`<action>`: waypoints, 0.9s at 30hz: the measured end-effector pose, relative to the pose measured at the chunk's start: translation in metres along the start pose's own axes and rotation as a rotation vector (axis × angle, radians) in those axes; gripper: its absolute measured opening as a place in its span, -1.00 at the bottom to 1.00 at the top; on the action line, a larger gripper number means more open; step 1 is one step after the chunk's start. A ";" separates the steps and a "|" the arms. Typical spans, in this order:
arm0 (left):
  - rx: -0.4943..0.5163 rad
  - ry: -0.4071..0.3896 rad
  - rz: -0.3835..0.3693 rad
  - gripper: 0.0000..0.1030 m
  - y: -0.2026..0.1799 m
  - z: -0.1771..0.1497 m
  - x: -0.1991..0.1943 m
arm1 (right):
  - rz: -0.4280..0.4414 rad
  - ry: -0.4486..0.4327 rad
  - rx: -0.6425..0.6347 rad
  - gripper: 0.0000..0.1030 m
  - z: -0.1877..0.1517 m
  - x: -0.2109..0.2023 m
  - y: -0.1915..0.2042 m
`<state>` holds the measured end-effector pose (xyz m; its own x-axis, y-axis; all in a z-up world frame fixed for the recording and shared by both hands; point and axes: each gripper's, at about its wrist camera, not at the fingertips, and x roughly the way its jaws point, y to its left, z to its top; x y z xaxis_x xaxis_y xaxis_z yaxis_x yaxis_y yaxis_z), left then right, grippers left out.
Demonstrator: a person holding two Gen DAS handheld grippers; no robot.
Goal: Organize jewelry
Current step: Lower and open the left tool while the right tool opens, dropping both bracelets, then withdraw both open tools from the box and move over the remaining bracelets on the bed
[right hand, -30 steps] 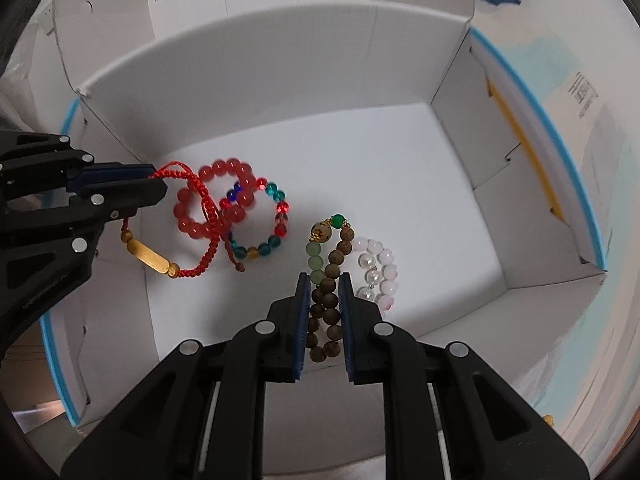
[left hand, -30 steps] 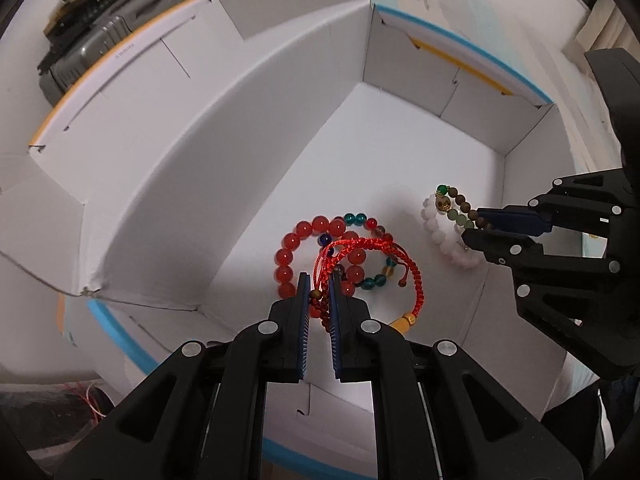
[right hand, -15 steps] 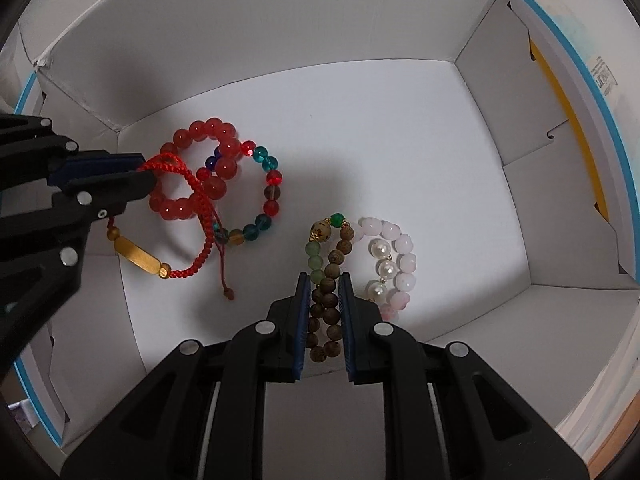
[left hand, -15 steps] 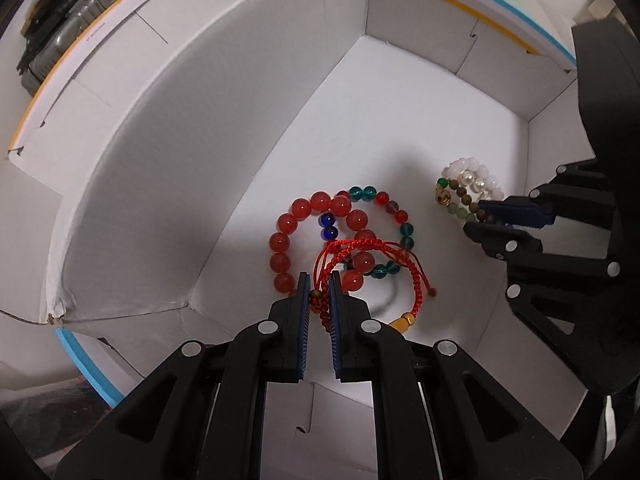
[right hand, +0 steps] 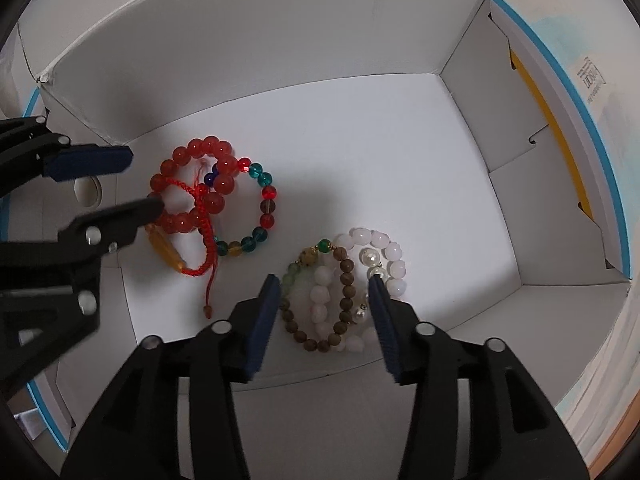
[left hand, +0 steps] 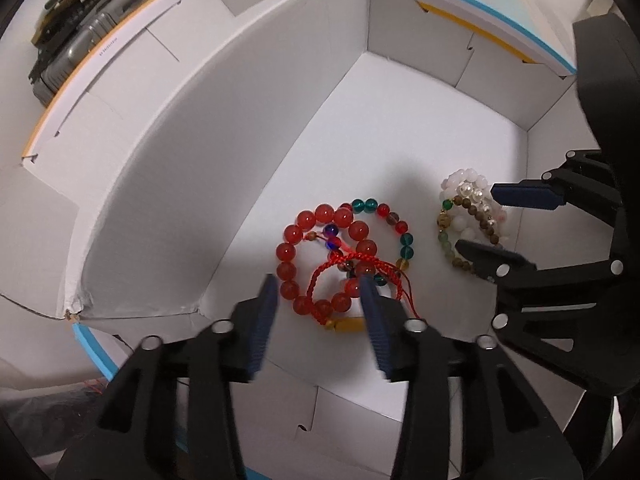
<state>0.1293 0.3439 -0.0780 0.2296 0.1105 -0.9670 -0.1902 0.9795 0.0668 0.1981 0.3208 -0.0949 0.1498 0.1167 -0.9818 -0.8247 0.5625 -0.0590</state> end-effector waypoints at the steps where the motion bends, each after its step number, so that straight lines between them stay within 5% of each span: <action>1: 0.001 -0.011 0.005 0.00 -0.001 0.000 -0.002 | 0.000 -0.009 0.001 0.08 0.000 -0.002 0.000; 5: 0.014 -0.069 0.042 0.48 -0.001 0.000 -0.011 | -0.051 -0.042 -0.018 0.27 -0.010 -0.012 0.005; 13: -0.041 -0.144 0.049 0.89 0.008 -0.005 -0.035 | -0.089 -0.122 -0.025 0.70 -0.036 -0.048 0.011; 16: -0.040 -0.181 0.055 0.89 0.005 -0.009 -0.051 | -0.097 -0.164 -0.011 0.83 -0.046 -0.072 0.009; 27: -0.091 -0.296 0.035 0.89 -0.011 -0.011 -0.098 | -0.126 -0.281 0.035 0.86 -0.061 -0.105 -0.011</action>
<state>0.0986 0.3206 0.0134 0.4865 0.2011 -0.8502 -0.2843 0.9566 0.0635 0.1582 0.2521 -0.0025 0.3983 0.2632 -0.8787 -0.7716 0.6141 -0.1658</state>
